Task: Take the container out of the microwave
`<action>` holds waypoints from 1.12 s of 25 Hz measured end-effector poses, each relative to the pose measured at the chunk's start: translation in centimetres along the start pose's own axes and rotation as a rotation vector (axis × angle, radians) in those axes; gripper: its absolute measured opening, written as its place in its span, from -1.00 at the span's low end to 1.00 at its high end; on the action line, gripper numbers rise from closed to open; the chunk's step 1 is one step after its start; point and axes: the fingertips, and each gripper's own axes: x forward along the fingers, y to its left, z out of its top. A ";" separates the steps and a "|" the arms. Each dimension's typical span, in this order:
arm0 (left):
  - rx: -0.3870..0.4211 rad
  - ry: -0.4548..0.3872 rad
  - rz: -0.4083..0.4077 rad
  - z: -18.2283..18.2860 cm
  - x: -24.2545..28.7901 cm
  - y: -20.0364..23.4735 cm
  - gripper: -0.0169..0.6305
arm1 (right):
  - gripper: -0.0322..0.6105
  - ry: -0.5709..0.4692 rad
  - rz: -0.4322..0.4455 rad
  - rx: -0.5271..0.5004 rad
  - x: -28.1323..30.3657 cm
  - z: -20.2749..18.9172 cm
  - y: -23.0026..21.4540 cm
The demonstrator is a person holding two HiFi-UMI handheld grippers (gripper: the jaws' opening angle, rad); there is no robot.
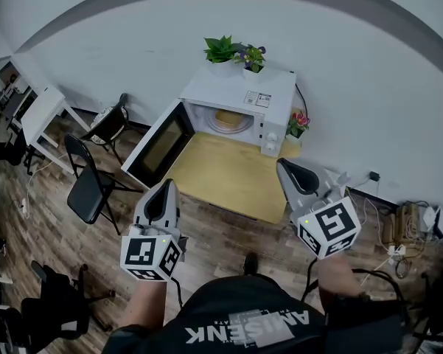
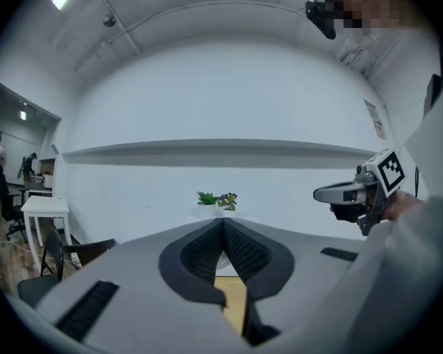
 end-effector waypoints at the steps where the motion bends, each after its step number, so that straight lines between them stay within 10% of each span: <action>1: 0.004 0.004 0.004 0.1 1.0 -0.2 -0.94 | -0.88 0.007 0.011 -0.002 0.4 -0.2 -0.7; 12: -0.043 0.057 0.001 -0.2 8.2 0.6 -0.94 | -0.88 0.012 0.077 0.005 5.3 -1.0 -5.1; 28: -0.030 0.047 -0.168 0.0 13.7 10.2 -0.94 | -0.88 0.052 -0.176 0.057 14.2 -0.6 -6.0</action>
